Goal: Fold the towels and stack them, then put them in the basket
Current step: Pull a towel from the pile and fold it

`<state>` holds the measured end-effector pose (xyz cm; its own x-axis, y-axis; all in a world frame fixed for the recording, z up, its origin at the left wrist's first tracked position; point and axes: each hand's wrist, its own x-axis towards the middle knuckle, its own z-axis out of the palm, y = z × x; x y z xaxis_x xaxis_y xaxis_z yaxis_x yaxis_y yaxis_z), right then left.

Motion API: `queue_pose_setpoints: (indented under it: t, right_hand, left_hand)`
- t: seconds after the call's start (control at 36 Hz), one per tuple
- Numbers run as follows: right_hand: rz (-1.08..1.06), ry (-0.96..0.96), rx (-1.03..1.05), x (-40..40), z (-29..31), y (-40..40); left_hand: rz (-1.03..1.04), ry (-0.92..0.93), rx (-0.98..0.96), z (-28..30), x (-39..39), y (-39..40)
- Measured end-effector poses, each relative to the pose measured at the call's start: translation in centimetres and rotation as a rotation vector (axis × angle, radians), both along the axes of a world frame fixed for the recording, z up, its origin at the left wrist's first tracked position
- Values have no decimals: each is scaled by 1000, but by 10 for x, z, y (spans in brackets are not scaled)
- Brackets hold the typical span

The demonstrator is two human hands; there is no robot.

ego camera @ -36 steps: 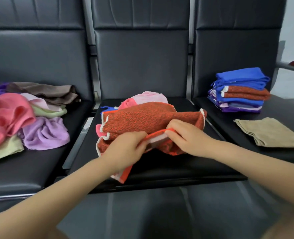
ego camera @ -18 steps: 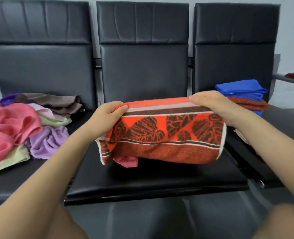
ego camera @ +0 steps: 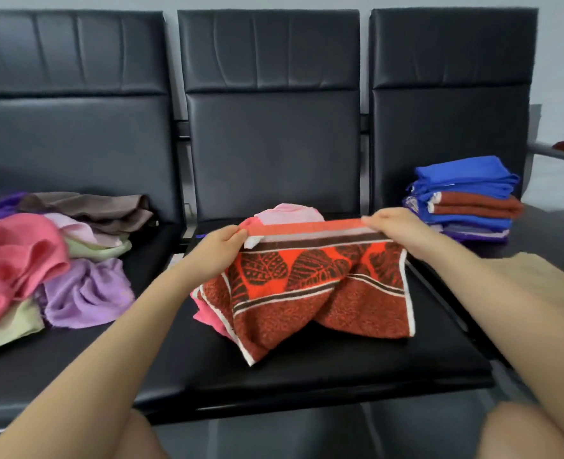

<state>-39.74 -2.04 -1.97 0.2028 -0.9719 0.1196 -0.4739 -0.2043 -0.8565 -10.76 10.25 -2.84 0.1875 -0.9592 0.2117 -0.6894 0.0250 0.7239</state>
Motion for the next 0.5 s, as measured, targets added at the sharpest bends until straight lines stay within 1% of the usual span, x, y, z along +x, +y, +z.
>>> queue_pose_setpoints:
  t: [0.03, 0.08, 0.17, 0.25, 0.31, 0.36, 0.42, 0.5]
  right_hand:
    - [-9, 18, -2, 1, -5, -3]
    - [-24, -5, -10, 5, -11, -11]
    - [-69, -136, -23, 15, -9, -24]
    - [-103, -271, -25, 27, -5, -38]
    - [-106, -327, -28, 38, 0, -48]
    - [-95, -331, -51, 48, 4, -54]
    - [-62, -283, -91, 59, 4, -58]
    - [24, -112, -133, 73, -11, -64]
  left_hand:
    - [5, 1, 26, -2, -1, -1]
    - [6, -56, 55, 0, -3, -1]
    - [-19, -154, 47, 6, -5, -1]
    - [-26, -198, 34, 5, -1, -5]
    - [2, -244, -38, 2, 4, -12]
    - [44, -174, -163, 0, 10, -18]
    - [105, -16, -235, 0, 17, -26]
    - [219, 163, -193, -8, 35, -41]
